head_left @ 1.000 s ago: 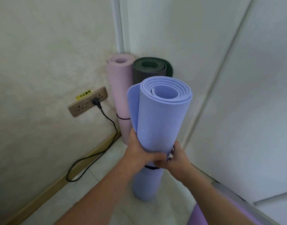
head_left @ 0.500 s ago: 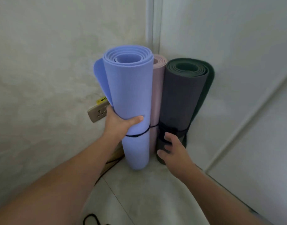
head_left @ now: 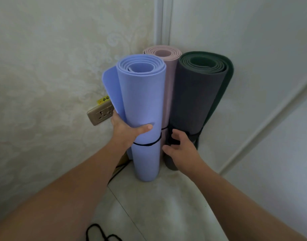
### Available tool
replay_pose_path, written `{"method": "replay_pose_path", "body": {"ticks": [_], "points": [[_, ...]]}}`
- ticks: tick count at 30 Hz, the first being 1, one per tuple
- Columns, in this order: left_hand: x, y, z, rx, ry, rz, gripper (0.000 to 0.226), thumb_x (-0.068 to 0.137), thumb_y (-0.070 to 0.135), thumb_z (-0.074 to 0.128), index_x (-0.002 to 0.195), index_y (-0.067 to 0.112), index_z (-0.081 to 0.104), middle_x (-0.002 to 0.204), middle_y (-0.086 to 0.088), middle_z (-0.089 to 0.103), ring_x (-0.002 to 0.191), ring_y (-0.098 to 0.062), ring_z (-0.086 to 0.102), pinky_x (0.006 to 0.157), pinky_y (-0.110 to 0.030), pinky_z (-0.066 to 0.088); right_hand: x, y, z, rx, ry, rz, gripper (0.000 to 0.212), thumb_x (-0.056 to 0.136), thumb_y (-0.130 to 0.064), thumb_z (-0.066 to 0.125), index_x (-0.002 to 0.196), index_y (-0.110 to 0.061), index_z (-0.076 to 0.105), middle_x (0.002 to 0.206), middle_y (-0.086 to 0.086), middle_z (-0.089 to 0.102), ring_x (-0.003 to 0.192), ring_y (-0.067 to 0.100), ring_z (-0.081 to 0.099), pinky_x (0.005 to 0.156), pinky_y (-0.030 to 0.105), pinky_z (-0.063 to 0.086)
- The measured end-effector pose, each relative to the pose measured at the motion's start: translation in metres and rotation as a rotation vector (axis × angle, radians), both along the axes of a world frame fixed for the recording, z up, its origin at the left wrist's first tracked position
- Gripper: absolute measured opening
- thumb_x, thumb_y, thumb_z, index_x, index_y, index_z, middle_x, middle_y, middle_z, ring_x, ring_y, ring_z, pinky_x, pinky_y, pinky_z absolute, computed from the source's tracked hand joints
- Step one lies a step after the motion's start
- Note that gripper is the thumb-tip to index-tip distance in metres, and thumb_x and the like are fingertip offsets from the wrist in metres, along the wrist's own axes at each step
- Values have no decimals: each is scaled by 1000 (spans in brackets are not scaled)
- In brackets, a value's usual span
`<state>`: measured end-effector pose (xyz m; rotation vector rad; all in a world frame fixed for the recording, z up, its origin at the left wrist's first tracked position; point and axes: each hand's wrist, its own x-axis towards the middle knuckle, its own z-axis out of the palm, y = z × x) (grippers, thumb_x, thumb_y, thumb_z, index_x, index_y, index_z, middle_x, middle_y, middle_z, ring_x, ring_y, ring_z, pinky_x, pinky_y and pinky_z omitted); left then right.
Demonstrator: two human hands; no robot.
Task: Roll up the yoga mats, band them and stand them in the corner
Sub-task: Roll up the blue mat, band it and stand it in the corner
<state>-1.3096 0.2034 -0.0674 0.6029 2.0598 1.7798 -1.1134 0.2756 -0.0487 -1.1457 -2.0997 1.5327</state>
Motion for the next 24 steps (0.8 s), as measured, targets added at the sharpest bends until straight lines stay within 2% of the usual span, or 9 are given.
{"method": "replay_pose_path", "body": {"ticks": [3,7,11,16,18,21,23,24], "points": [[-1,-12,5,-2,26,-11,140,28,55,101,148,40,31,150,6,42,137,-18,45,103,-54,48,9,-6,8,-13,-16,-22,71,95,-14,67,155,-17,30,152,0,42,128,25,54,96,27,41],[6,-23,17,4,64,-48,143,30,54,102,150,47,24,154,6,36,141,-19,40,103,-57,47,23,-15,20,0,-30,-42,73,94,-17,68,156,-19,29,154,3,41,126,25,55,99,32,46],[21,-32,34,-39,81,-45,149,27,63,98,152,44,19,159,0,28,144,-24,37,104,-60,45,35,-23,31,19,-21,-48,74,93,-19,69,155,-19,29,153,5,40,123,25,57,98,32,46],[45,-45,59,-87,38,-63,165,30,65,95,159,30,-2,166,0,1,152,-26,13,116,-59,30,54,-35,45,13,-16,-33,76,93,-20,70,156,-18,27,154,6,39,126,24,54,95,29,43],[51,-45,67,-55,100,-79,159,30,68,93,158,32,4,165,1,8,151,-24,18,116,-57,32,57,-38,55,27,14,-12,76,92,-17,70,155,-18,29,149,-1,45,125,20,55,95,25,44],[56,-37,84,-42,158,-150,152,32,69,93,155,37,8,160,7,25,146,-16,31,113,-50,39,47,-25,67,108,68,18,71,80,-18,76,144,-24,45,125,-16,58,115,9,59,79,12,43],[58,-30,93,-43,130,-244,144,37,57,95,155,30,15,154,7,37,139,-15,41,109,-45,44,33,-18,73,100,85,42,71,73,-26,76,138,-27,48,127,-17,58,116,7,58,85,16,45],[58,-27,97,-32,135,-250,134,41,51,95,151,25,24,147,6,45,133,-16,47,105,-44,48,25,-15,77,90,92,59,74,72,-27,76,140,-26,46,132,-17,57,119,5,57,93,24,48]]}}
